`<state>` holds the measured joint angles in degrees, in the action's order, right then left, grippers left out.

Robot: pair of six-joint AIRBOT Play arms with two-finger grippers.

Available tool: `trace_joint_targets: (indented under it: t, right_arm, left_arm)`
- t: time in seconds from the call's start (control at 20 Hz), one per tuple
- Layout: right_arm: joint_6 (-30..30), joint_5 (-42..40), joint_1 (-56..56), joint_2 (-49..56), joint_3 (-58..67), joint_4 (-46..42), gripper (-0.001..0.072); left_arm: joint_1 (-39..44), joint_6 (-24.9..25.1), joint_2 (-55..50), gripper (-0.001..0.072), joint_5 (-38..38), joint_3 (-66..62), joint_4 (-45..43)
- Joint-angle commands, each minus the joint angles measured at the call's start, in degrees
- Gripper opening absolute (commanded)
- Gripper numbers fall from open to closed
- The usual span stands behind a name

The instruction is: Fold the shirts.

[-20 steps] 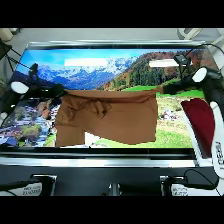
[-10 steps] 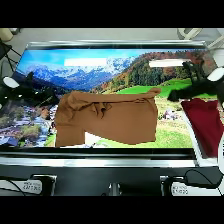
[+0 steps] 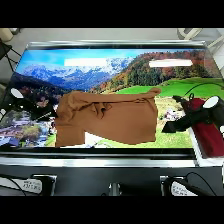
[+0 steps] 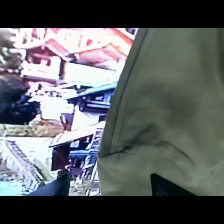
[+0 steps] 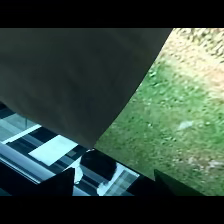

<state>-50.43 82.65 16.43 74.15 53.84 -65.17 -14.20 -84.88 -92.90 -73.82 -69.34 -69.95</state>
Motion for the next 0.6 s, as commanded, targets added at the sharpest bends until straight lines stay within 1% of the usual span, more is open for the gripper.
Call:
trace_joint_targets:
  t: [0.0, 0.05, 0.1, 0.15, 0.2, 0.25, 0.4, 0.55]
  right_arm:
    - [0.85, 0.52, 0.09, -1.77, -6.10, 1.68, 0.0556]
    - [1.55, 0.61, 0.09, -1.77, -7.58, 2.84, 0.0559]
    - [2.78, 0.55, 0.09, -1.77, -9.27, 4.33, 0.0588]
    - [3.93, -0.02, 0.09, -1.77, -11.10, 5.64, 0.0635]
    - [4.52, -1.51, 0.09, -1.77, -13.31, 6.21, 0.0638]
    - [4.44, -3.72, 0.09, -1.77, -15.43, 6.54, 0.0639]
    - [5.70, -10.05, 0.07, -1.77, -20.98, 14.78, 0.0639]
    - [6.36, -17.25, 0.07, -1.77, -23.30, 21.44, 0.0638]
  left_arm:
    - [0.63, 0.94, -2.16, 0.0604, 1.33, 0.87, 2.51]
    - [0.96, 0.90, -2.51, 0.0600, 2.34, 0.87, 2.75]
    - [1.42, 0.90, -2.67, 0.0460, 3.43, 0.87, 2.93]
    - [1.86, 0.92, -2.64, 0.0239, 4.59, 0.85, 2.91]
    - [2.23, 0.92, -2.64, 0.0089, 5.62, 0.85, 3.08]
    - [2.54, 0.92, -2.62, 0.0032, 6.05, 0.83, 3.37]
    - [2.93, 0.92, -1.42, 0.0025, 6.14, 0.70, 3.78]
    - [3.02, 0.94, 1.66, 0.0026, 6.12, 0.70, 4.44]
